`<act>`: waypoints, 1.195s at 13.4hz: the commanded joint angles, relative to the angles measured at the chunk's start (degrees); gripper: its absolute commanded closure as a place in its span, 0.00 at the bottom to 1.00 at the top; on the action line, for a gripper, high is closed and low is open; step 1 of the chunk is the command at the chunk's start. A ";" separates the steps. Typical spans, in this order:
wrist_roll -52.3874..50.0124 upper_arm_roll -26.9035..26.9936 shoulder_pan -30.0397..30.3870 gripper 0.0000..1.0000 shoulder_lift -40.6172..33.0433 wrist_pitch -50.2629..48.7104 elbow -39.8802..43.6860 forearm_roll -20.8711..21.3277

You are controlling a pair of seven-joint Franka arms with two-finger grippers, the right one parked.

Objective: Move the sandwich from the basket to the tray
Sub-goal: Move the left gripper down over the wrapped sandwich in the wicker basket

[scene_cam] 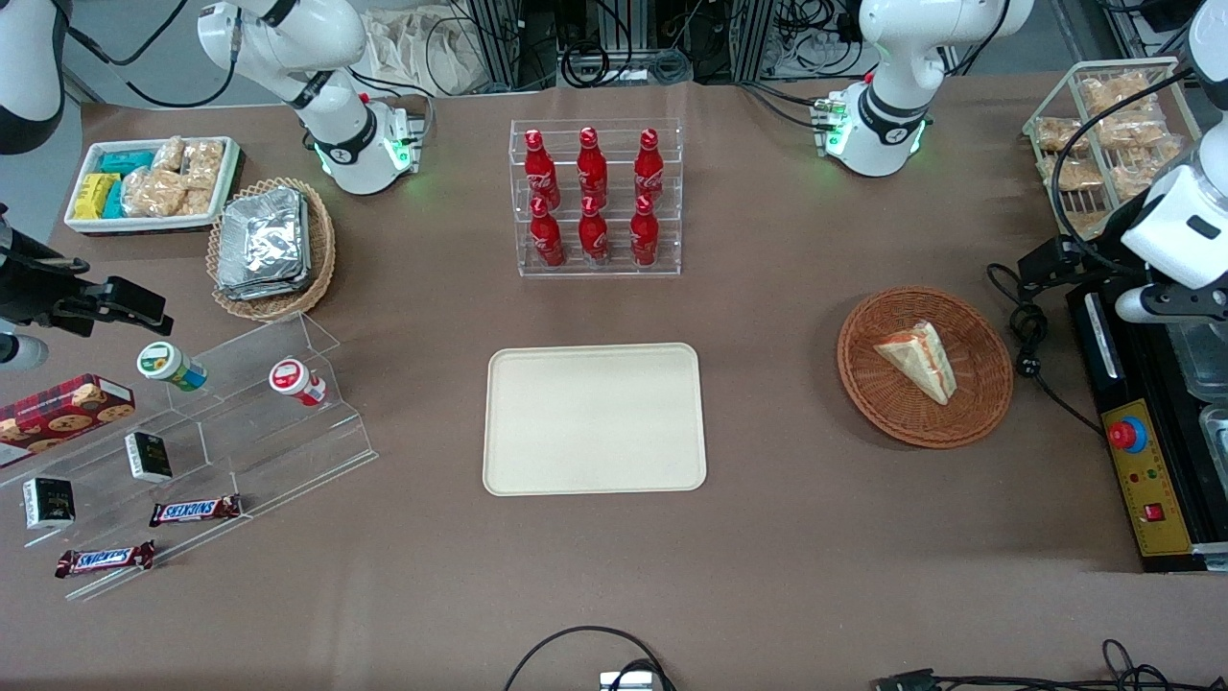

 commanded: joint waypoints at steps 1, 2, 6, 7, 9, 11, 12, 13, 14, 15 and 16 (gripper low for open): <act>-0.37 0.23 -0.10 0.00 0.51 -0.95 1.13 -0.93; -0.28 0.23 -0.10 0.00 0.94 -0.95 1.31 -0.93; -3.86 0.41 0.25 0.00 1.82 -0.69 0.61 -0.93; -5.54 0.41 0.26 0.00 1.83 0.10 -0.35 -0.93; -6.87 0.58 0.34 0.00 1.13 2.90 -3.77 -0.93; -9.76 0.58 0.43 0.00 -0.36 7.20 -9.12 -0.93; -11.17 0.58 0.43 0.00 -1.50 9.66 -12.20 -0.93; -12.40 0.58 0.43 0.00 -2.73 12.47 -15.71 -0.84; -13.98 0.58 0.34 0.00 -3.61 15.28 -19.05 -0.67; -15.82 0.58 0.34 0.00 -4.40 17.83 -22.13 -0.67; -17.41 0.58 0.34 0.00 -5.20 20.47 -25.12 -0.58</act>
